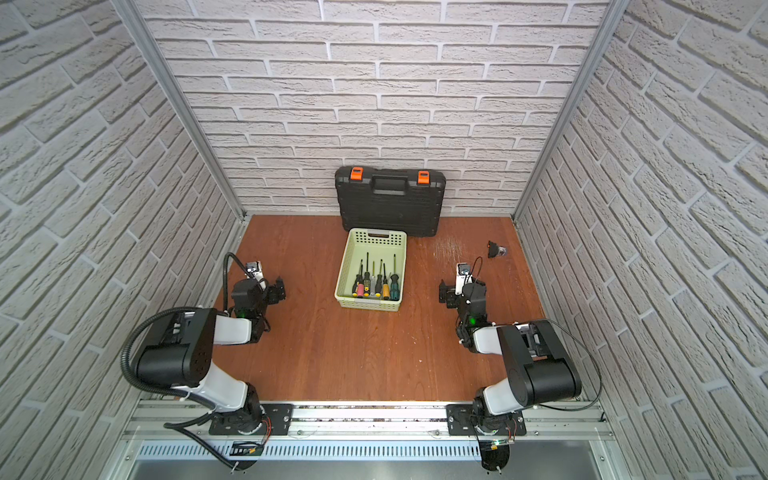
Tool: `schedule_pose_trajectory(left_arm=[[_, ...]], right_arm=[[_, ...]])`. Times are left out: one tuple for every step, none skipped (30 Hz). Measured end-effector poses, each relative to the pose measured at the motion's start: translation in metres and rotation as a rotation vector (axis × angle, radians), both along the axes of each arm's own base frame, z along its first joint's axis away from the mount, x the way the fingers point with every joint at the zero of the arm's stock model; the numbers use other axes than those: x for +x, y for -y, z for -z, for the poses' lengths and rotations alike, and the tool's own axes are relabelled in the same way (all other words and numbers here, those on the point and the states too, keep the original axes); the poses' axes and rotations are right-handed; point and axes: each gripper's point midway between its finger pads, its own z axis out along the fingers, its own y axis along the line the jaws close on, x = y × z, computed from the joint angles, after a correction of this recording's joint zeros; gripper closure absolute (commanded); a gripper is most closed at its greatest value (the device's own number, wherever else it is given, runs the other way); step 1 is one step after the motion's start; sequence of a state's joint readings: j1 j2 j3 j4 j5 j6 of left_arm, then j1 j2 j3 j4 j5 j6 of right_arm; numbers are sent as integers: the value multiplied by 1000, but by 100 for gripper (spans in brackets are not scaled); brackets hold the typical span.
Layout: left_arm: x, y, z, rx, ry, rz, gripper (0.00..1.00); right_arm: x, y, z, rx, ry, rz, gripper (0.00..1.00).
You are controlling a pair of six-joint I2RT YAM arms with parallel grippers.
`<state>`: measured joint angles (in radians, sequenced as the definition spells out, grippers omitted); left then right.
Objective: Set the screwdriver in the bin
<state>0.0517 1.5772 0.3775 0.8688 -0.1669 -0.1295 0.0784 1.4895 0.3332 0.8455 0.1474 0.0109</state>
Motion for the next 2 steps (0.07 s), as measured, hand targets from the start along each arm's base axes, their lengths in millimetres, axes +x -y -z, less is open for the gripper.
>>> schedule_pose_trajectory(left_arm=[[0,0,0,0,0,0,2],[0,0,0,0,0,0,2]], right_arm=[[0,0,0,0,0,0,1],[0,0,0,0,0,0,1]])
